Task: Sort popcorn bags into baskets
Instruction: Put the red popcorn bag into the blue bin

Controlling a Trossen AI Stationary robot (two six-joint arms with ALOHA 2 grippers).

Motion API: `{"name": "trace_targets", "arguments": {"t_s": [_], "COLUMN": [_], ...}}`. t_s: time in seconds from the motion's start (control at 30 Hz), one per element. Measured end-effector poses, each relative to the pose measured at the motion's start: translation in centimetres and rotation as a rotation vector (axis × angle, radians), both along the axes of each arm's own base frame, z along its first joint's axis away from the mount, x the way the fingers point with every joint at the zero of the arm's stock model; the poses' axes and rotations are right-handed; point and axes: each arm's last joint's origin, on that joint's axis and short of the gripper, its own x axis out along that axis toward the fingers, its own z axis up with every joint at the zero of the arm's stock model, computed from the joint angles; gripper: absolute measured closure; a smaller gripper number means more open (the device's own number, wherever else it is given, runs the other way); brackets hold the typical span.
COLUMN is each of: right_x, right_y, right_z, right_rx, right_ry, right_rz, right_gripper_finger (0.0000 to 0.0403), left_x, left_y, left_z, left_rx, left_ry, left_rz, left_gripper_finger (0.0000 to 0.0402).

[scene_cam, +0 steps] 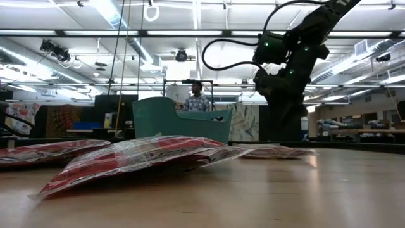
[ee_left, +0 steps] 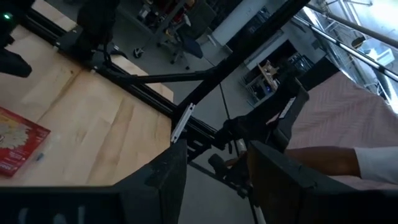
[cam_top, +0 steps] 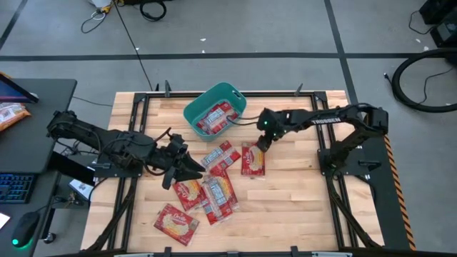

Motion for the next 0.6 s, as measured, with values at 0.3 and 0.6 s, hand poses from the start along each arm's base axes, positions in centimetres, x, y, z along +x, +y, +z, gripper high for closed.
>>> {"name": "trace_targets", "arguments": {"t_s": [0.3, 0.6], "right_x": [0.3, 1.4], "right_y": [-1.5, -1.3], "right_z": [-1.0, -4.0], "right_rx": [-0.032, -0.022], "right_ry": [-0.013, 0.066], "right_rz": [0.116, 0.177], "right_gripper_finger": [0.0194, 0.0196], "left_x": [0.0, 0.0], "left_y": [0.0, 0.0], "left_z": [0.0, -0.1], "left_rx": [0.001, 0.005], "left_ry": [0.001, 0.013], "left_rz": [0.000, -0.003], "left_gripper_finger": [0.0230, 0.0230]}}
